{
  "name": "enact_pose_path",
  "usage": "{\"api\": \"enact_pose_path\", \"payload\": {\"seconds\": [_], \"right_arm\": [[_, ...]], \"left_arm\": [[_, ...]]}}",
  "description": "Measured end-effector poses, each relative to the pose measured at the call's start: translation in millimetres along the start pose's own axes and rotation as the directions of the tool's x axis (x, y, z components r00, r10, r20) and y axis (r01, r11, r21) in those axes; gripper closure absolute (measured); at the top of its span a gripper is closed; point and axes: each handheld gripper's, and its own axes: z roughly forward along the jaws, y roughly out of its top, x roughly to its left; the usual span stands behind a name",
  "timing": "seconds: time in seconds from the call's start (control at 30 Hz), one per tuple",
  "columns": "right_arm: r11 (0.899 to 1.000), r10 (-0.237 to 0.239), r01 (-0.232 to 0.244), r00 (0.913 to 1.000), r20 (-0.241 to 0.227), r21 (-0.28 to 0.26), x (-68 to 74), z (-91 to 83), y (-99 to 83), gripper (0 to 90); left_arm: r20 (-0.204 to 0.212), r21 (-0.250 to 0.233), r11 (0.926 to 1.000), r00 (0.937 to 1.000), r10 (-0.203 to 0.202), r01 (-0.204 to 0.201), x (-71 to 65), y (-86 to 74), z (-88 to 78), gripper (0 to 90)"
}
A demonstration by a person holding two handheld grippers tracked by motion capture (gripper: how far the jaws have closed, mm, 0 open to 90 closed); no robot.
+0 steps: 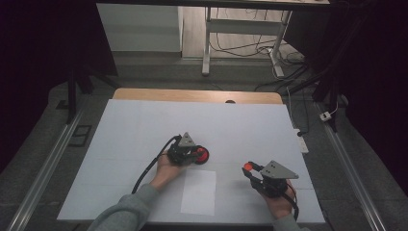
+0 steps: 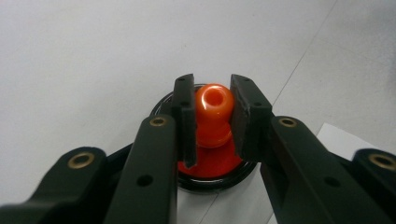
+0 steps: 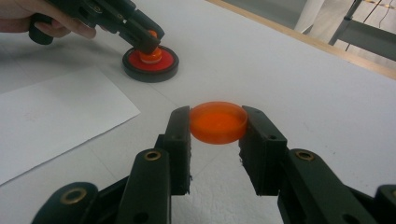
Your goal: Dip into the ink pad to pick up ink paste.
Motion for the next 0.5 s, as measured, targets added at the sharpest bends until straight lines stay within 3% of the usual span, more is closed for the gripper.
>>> {"api": "enact_pose_path", "payload": {"seconds": [0.33, 0.5], "right_arm": [[1.000, 0.002, -0.002, 1.0000, -0.001, -0.003, 0.3, -0.4, 0.5, 64.2], [1.000, 0.003, -0.003, 1.0000, 0.000, -0.007, 0.8, -0.8, 0.8, 64.2]], "left_arm": [[-0.001, 0.003, 1.0000, 1.0000, 0.001, -0.001, -0.2, 0.0, 0.4, 72.9], [-0.020, 0.012, 0.9999, 0.9998, 0.003, -0.002, -3.0, 1.1, 0.6, 73.0]]}}
